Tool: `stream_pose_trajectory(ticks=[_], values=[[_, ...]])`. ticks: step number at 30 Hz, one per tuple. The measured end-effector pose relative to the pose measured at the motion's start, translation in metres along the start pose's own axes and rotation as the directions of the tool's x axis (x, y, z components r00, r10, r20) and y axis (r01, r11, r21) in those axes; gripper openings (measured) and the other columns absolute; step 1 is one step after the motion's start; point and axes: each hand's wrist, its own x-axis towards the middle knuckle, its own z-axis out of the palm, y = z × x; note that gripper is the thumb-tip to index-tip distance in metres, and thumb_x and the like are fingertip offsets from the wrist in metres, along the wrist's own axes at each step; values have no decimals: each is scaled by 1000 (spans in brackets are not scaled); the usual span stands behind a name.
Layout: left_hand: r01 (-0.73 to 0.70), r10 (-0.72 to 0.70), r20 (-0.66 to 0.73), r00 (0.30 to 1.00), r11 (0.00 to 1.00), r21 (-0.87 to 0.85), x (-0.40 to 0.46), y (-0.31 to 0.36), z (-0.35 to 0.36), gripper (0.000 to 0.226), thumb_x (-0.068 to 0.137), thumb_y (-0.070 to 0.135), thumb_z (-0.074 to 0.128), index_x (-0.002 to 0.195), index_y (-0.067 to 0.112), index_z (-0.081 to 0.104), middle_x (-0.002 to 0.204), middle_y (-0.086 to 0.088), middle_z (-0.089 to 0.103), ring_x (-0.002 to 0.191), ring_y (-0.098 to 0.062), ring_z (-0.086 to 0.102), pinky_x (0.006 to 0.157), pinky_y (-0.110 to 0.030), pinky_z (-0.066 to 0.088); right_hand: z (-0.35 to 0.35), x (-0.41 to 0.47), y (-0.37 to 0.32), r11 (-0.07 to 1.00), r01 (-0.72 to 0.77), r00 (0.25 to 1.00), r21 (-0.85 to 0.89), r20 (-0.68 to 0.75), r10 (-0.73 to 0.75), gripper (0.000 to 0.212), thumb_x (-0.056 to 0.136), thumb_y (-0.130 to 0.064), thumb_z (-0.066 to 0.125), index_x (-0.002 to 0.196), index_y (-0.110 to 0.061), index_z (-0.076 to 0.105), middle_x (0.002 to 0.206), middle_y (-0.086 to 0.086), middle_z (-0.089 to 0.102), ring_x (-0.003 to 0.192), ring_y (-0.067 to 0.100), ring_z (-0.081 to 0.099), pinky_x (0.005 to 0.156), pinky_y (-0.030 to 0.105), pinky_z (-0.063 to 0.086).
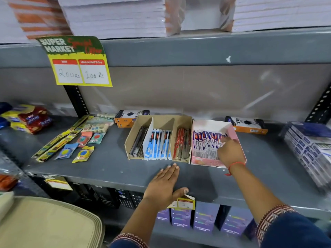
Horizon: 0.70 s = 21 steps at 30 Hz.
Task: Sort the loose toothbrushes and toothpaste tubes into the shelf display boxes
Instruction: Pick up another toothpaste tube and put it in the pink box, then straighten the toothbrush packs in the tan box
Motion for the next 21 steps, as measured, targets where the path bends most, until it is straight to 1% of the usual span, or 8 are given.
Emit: stream_pose_trajectory(ticks=[3,7,10,13,15,17,19,21], values=[[-3,3,-8,1000,1000,-23,-4,-12,-1,75,88,66,13,144,21,-10,156,2,-9,139,-9,-15,110,-26,-13,2,-11,-13,999,25,998,48,-62,-22,46,82,3,45,124,-9,56,125,22,55,107,40,57,88,40,49],[27,-28,-29,999,999,-18,-14,-36,-1,74,87,65,11,143,22,-10,156,3,-9,138,-7,-15,109,-24,-13,18,-36,-37,987,113,981,117,-174,-91,36,84,2,46,118,-6,58,120,23,57,102,39,59,82,40,48],[48,-49,-52,997,999,-23,-22,-53,-1,81,81,69,3,144,20,-8,156,3,-7,133,-3,-17,108,-23,-14,37,-60,-54,975,172,973,144,-181,-145,27,87,-5,47,111,-9,59,116,19,58,96,40,61,75,40,48],[75,-76,-83,994,997,-16,-30,-73,-2,73,89,63,13,145,20,-6,156,4,-5,132,-2,-17,108,-23,-14,57,-82,-66,953,293,945,75,-175,-277,17,92,-13,46,103,-9,58,106,15,63,87,37,63,64,34,44],[90,-91,-95,991,996,-17,-35,-85,-3,72,90,62,13,145,19,-6,156,3,-5,132,-3,-18,108,-23,-13,70,-93,-73,940,341,932,-5,-127,-338,17,93,-15,43,102,-9,56,101,14,66,82,36,65,60,32,43],[92,-94,-98,991,995,-24,-37,-92,-4,73,88,63,11,145,19,-6,156,3,-6,131,-4,-19,108,-23,-14,82,-100,-81,932,348,936,-100,-19,-351,19,94,-16,40,106,-11,55,96,16,68,81,36,68,60,34,50],[90,-93,-112,989,995,-36,-38,-94,-4,76,86,65,7,145,18,-5,156,2,-6,133,-5,-17,107,-23,-15,94,-102,-91,926,334,940,-178,136,-313,24,94,-12,39,115,-10,52,98,19,70,87,37,69,66,36,53],[84,-89,-133,987,996,-38,-37,-93,-4,81,83,67,2,145,16,-3,156,-1,-3,139,-9,-11,106,-23,-15,106,-100,-102,927,303,935,-220,256,-245,31,94,-8,40,124,-7,50,108,21,68,98,36,67,74,38,54]])
